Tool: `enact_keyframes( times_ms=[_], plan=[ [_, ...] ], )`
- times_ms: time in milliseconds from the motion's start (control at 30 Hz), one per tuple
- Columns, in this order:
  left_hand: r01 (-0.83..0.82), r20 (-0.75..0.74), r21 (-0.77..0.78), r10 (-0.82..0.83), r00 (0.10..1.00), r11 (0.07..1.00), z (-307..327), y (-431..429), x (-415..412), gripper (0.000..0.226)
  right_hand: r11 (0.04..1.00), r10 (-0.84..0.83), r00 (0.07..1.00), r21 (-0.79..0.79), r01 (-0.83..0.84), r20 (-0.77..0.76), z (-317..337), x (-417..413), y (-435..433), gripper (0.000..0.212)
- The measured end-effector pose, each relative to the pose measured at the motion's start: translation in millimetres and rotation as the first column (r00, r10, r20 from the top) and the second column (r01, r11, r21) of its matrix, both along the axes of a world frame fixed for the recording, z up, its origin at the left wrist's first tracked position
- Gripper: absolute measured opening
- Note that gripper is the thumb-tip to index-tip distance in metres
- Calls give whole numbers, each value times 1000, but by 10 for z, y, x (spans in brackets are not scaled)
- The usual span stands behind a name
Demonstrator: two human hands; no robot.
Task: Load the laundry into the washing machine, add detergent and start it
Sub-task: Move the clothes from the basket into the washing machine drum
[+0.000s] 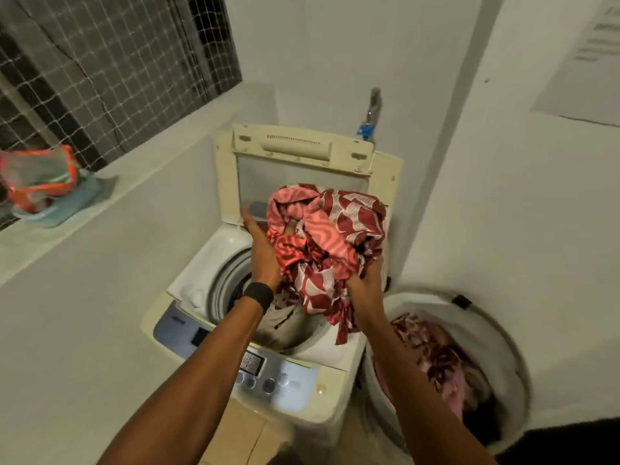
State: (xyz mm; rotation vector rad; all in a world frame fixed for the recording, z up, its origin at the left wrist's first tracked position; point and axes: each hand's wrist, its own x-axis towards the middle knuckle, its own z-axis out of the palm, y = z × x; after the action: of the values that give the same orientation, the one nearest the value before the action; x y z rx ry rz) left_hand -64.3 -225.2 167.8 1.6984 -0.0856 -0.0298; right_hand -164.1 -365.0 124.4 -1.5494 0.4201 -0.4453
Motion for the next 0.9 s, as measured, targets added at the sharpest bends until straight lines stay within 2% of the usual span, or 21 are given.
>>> enact_keyframes(
  times_ms=[33, 100, 167, 267, 333, 433, 500, 533, 633, 667, 733, 800, 900],
  plan=[
    [-21, -60, -40, 18, 998, 999, -111, 87, 46, 143, 1000, 7, 1000, -12, -7, -24, -71, 80, 57, 93],
    [-76, -265, -115, 43, 963, 990, -441, 296, 251, 110, 999, 21, 998, -32, -23, -62, -182, 240, 202, 98],
    [-128, -402, -139, 62, 914, 982, -765, 425, 487, 81, 999, 29, 996, -38, -32, -86, -289, 382, 341, 105],
    [-75, -415, -129, 15, 910, 989, -1039, 518, 735, 65, 999, 11, 989, -48, -18, -146, -506, 628, 539, 108],
    [23, -440, -100, -65, 896, 995, -1287, 579, 985, 62, 997, -57, 979, -56, 48, -194, -691, 843, 673, 109],
    [279, -411, 80, -223, 884, 957, -1649, 690, 1343, 59, 984, -154, 954, -125, 125, -257, -920, 1090, 823, 101],
    [334, -528, 19, -274, 804, 943, -1880, 702, 1530, 53, 977, -194, 929, -146, 155, -314, -1087, 1232, 904, 88],
    [319, -591, -36, -277, 758, 947, -2019, 742, 1591, 57, 974, -205, 917, -165, 156, -342, -1171, 1280, 945, 84],
    [334, -740, -17, -237, 630, 942, -2422, 802, 1760, 110, 955, -270, 863, -233, 184, -427, -1552, 1464, 1109, 90],
    [398, -731, 48, -239, 639, 916, -2542, 823, 1772, 106, 950, -286, 845, -251, 187, -453, -1683, 1501, 1165, 95],
    [440, -775, 145, -175, 608, 886, -2803, 854, 1801, 55, 930, -308, 807, -337, 144, -504, -1951, 1567, 1257, 95],
    [526, -760, 251, -171, 627, 813, -3145, 863, 1919, 53, 920, -273, 763, -391, 29, -586, -2216, 1641, 1322, 94],
    [466, -687, 309, -144, 712, 829, -3492, 847, 2180, 55, 926, -90, 644, -302, -226, -760, -2658, 1748, 1344, 100]
  ],
)
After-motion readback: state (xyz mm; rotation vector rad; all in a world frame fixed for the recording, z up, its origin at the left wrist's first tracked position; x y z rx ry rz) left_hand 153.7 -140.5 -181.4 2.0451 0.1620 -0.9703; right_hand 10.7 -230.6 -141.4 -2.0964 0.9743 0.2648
